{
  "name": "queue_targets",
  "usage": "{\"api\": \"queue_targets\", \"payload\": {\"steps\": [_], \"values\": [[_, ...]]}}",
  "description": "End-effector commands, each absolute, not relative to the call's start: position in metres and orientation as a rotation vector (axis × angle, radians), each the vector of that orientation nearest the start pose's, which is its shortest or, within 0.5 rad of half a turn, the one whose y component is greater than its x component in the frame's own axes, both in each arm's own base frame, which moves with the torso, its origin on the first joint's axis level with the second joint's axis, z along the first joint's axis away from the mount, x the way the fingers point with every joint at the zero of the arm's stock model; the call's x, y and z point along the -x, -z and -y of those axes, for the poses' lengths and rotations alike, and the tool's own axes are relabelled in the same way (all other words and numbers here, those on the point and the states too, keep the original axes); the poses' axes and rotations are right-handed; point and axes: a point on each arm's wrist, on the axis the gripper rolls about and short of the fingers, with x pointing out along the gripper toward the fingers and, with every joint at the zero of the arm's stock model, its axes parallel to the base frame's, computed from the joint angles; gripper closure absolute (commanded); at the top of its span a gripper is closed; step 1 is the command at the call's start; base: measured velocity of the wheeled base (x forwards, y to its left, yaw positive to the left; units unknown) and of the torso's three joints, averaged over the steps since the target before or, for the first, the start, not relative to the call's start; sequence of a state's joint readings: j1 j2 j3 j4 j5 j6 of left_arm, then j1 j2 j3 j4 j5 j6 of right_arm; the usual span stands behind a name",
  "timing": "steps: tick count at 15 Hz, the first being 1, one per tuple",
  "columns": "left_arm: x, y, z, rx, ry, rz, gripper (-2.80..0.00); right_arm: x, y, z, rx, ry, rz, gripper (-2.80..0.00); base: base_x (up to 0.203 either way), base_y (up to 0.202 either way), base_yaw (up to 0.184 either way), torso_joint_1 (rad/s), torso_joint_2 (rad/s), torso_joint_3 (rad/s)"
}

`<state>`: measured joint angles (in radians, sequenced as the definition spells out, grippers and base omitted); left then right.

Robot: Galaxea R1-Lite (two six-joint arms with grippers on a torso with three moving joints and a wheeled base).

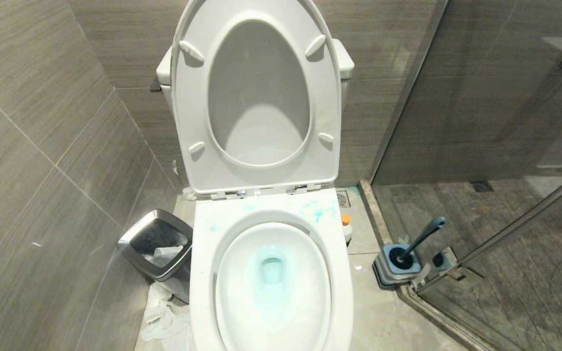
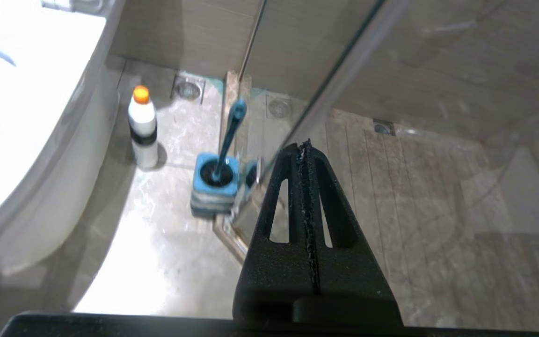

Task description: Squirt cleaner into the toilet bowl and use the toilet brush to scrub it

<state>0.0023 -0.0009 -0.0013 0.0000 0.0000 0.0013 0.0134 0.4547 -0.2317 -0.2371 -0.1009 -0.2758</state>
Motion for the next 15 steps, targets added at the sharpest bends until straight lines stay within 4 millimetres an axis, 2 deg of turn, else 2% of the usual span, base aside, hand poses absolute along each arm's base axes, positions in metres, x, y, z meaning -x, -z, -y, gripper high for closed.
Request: {"api": "queue_targets", "payload": {"steps": [1, 4, 6, 9, 15], "values": [[0.023, -0.076, 0.0, -0.002, -0.002, 0.002, 0.0, 0.016, -0.151, 0.002, 0.277, 0.096, 0.065, 0.0, 0.0, 0.0, 0.0, 0.0, 0.0, 0.0], [0.023, -0.076, 0.0, 0.0, -0.003, 0.002, 0.0, 0.038, -0.115, 0.001, 0.242, 0.028, 0.07, 0.0, 0.0, 0.0, 0.0, 0.0, 0.0, 0.0], [0.023, -0.076, 0.0, 0.0, -0.003, 0.002, 0.0, 0.03, -0.091, 0.0, 0.184, -0.027, 0.01, 0.0, 0.0, 0.0, 0.0, 0.0, 0.0, 0.0], [0.023, -0.076, 0.0, 0.0, -0.003, 0.002, 0.0, 0.023, -0.078, 0.0, 0.14, -0.033, 0.032, 0.0, 0.0, 0.0, 0.0, 0.0, 0.0, 0.0], [0.023, -0.076, 0.0, 0.0, -0.003, 0.002, 0.0, 0.023, -0.076, -0.001, 0.092, -0.05, -0.003, 0.0, 0.0, 0.0, 0.0, 0.0, 0.0, 0.0]]}}
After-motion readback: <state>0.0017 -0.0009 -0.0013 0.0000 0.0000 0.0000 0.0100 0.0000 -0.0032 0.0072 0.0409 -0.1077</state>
